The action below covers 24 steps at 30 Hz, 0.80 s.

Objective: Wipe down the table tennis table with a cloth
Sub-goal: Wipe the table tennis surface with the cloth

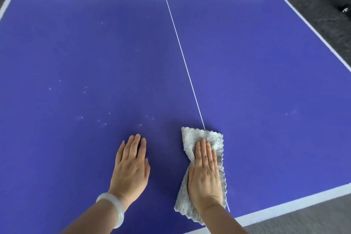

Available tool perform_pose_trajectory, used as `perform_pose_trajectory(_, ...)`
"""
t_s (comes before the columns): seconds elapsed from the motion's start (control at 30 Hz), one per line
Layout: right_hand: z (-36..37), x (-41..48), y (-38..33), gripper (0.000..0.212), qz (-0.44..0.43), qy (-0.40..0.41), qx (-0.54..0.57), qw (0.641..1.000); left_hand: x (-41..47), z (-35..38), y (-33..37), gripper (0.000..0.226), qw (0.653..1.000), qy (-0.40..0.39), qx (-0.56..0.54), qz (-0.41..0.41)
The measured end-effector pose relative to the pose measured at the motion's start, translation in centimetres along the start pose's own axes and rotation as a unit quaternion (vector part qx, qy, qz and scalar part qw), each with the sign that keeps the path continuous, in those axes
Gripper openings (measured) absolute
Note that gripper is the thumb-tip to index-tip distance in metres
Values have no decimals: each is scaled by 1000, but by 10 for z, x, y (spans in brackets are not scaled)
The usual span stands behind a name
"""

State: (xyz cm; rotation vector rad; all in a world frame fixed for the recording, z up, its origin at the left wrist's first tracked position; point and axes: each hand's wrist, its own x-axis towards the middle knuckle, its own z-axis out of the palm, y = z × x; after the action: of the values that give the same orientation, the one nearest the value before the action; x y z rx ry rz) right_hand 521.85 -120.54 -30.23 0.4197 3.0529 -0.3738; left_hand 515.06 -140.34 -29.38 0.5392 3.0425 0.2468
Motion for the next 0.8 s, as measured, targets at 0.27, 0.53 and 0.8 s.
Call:
perform_pose_trajectory(0.27, -14, -3, 43, 63, -17, 64, 19, 998, 57, 10, 120, 61, 984, 5, -79, 158)
perform_pose_trajectory(0.53, -35, 41, 163, 54, 236, 123, 84, 960, 90, 32, 132, 57, 983, -14, -34, 178)
perform_pose_trajectory(0.8, -100, 175, 333, 53, 392, 183, 165, 886, 92, 37, 131, 55, 983, 4, -56, 173)
